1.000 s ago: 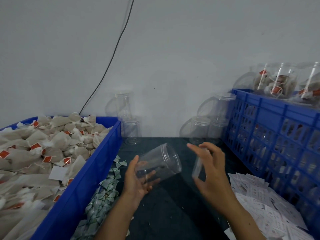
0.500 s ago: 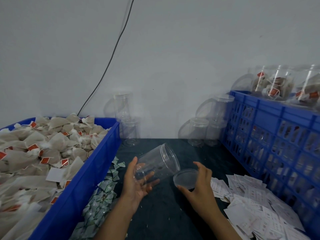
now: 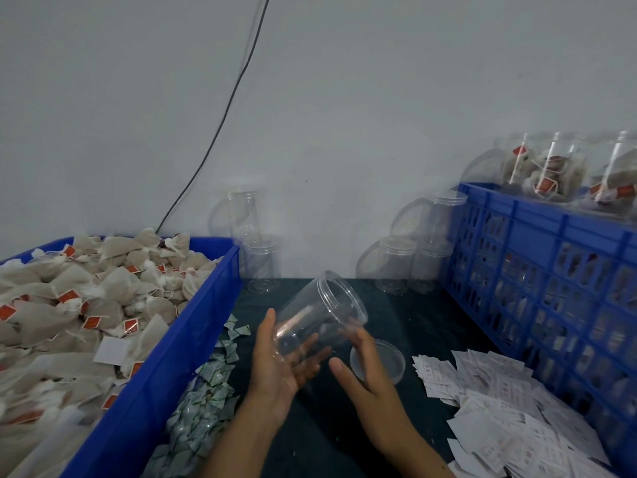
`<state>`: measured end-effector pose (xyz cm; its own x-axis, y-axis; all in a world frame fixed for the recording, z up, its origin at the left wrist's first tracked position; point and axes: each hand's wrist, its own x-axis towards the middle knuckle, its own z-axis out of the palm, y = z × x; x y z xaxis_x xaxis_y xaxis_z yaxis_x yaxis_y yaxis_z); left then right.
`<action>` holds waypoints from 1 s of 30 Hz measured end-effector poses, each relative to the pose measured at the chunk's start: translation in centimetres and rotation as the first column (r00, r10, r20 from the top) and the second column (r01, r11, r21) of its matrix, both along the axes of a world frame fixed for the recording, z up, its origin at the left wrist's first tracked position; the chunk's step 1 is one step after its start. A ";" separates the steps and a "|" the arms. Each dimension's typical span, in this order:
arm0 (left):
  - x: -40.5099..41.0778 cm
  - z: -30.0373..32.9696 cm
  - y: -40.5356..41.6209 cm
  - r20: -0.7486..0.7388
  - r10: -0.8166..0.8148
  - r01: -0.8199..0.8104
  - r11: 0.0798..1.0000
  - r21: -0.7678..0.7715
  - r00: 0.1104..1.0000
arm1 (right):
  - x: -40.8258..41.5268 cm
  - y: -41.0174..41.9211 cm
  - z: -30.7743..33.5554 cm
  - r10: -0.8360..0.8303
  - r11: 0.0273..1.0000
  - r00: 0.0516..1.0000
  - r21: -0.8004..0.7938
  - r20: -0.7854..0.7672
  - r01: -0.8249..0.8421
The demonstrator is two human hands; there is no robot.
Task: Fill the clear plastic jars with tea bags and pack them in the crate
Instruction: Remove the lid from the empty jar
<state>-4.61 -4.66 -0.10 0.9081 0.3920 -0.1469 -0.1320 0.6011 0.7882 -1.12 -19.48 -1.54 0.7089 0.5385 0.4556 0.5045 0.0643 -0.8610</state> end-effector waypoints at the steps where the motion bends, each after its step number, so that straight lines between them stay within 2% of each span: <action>1: 0.0 0.0 -0.4 -0.002 -0.053 0.053 0.998 0.014 0.999 | -0.1 0.2 -0.2 0.016 0.999 1.000 0.052 -0.016 -0.015; 3: 0.0 -0.1 -1.2 -0.041 -0.137 0.139 0.988 0.070 0.990 | -0.1 0.4 -0.1 0.031 0.988 0.997 0.156 -0.073 -0.020; 5: 0.3 -0.3 -1.9 -0.075 -0.146 0.155 0.978 0.139 0.986 | 0.1 0.2 0.0 0.015 0.977 0.994 0.212 -0.108 0.008; 8: 0.4 -0.8 -2.4 -0.012 0.031 -0.027 0.962 0.273 0.999 | 0.5 -0.2 0.0 -0.055 0.981 0.996 0.181 -0.068 0.067; 10: 0.3 -0.8 -2.3 0.081 0.191 -0.208 0.892 0.402 0.978 | 0.9 -0.3 -0.2 -0.097 0.985 0.993 0.134 -0.064 0.105; 12: 0.2 -0.9 -2.1 0.146 0.260 -0.297 0.783 0.547 0.954 | 1.2 -0.4 -0.4 -0.124 0.989 0.990 0.077 -0.073 0.129; 15: 0.2 -1.4 -1.5 0.138 0.315 -0.322 0.664 0.675 0.939 | 1.2 -0.5 -0.7 -0.132 0.991 0.989 -0.026 -0.061 0.130; 19: 0.4 -2.2 -1.1 0.114 0.360 -0.319 0.584 0.747 0.926 | 1.4 -0.6 -0.8 -0.097 0.993 0.991 -0.071 -0.087 0.091; 22: 0.5 -2.4 -1.0 0.080 0.366 -0.291 0.568 0.770 0.927 | 1.5 -0.7 -1.0 -0.042 0.995 0.995 -0.097 -0.087 0.034; 30: 1.0 -2.8 -0.5 0.028 0.343 -0.256 0.641 0.724 0.939 | 1.9 -0.6 -1.3 -0.007 0.988 0.997 -0.152 -0.071 -0.004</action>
